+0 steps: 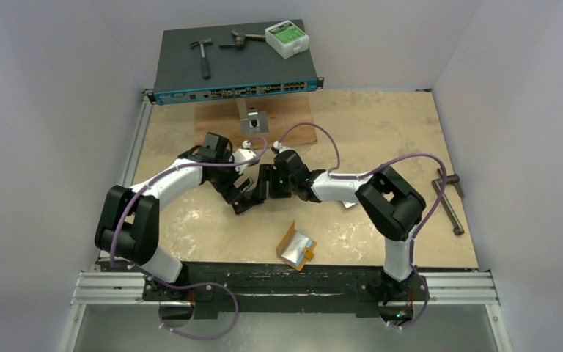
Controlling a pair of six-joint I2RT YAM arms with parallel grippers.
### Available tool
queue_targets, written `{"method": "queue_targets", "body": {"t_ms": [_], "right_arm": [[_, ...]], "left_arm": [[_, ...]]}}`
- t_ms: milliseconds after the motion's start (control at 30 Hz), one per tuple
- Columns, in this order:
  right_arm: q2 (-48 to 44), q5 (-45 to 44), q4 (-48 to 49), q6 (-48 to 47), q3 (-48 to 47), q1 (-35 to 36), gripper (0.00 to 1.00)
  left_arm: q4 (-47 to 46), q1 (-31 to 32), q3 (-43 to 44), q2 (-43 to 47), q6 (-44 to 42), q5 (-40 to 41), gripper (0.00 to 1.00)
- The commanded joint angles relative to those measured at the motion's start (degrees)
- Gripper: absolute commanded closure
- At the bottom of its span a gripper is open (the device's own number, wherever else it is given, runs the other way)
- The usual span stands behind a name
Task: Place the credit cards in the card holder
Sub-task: Pick up the credit card from the center of the board.
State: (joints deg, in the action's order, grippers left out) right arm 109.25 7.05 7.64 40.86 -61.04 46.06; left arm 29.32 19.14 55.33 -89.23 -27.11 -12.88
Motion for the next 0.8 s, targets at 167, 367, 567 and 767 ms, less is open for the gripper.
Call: {"method": "queue_targets", "body": {"t_ms": [167, 367, 567, 767], "right_arm": [[4.1, -10.6, -10.3, 1.3, -5.8, 4.0, 0.42], [4.0, -15.1, -14.6, 1.5, -6.3, 6.2, 0.48], [2.6, -19.2, -17.9, 1.9, -5.5, 8.2, 0.50], [1.0, -20.1, -19.0, 3.8, -3.2, 8.5, 0.47]], "left_arm": [[1.6, -5.1, 0.4, 3.2, 0.6, -6.6, 0.03], [3.3, -6.0, -0.1, 4.7, 0.8, -7.7, 0.04], [3.7, -6.0, 0.6, 4.4, 1.7, -7.6, 0.04], [4.0, -6.0, 0.9, 3.9, 2.5, -8.7, 0.05]]}}
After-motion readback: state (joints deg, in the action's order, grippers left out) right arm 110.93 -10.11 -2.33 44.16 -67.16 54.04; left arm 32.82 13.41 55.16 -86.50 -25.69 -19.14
